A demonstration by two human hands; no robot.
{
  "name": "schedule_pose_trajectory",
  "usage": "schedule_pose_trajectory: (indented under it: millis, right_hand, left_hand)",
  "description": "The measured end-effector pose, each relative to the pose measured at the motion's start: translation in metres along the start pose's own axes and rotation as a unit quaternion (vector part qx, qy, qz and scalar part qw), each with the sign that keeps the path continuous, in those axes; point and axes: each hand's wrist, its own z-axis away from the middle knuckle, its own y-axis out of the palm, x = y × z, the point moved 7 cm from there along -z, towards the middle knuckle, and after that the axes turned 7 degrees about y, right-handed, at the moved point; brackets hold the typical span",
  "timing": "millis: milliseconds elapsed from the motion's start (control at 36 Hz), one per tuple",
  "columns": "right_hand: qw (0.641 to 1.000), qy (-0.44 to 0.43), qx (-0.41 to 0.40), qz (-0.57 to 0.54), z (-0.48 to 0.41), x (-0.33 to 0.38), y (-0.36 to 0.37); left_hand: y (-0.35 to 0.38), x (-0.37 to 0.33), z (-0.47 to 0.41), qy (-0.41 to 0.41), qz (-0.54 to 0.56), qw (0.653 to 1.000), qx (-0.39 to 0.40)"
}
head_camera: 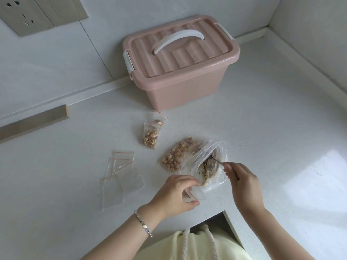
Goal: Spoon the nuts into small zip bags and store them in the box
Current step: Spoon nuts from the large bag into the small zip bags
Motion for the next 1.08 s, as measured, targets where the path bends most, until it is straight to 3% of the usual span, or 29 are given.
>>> schedule_pose_trajectory:
  millis: [139,417,556,889,1083]
  right_hand:
    - [0.996,-0.067,-0.012,0.060,0.007,0.001,0.008]
    - [0.996,-0.081,-0.009,0.033,0.022,-0.002,0.000]
    - [0.995,-0.076,-0.043,0.045,0.020,-0.006,-0.005]
    - [0.976,-0.153,-0.078,0.136,0.020,-0.005,-0.001]
    - [0.973,-0.160,-0.054,0.155,0.008,-0.004,0.003]
  left_hand:
    - [-0.002,0.016,-0.009,-0.050,-0.011,0.999,0.017]
    - [-0.039,0.055,-0.008,-0.145,-0.020,0.986,-0.075]
    - [-0.033,0.052,-0.003,-0.146,-0.013,0.987,-0.066]
    - [-0.014,0.042,0.002,-0.124,0.002,0.991,-0.057]
    - [-0.015,0.039,0.003,-0.123,0.015,0.990,-0.067]
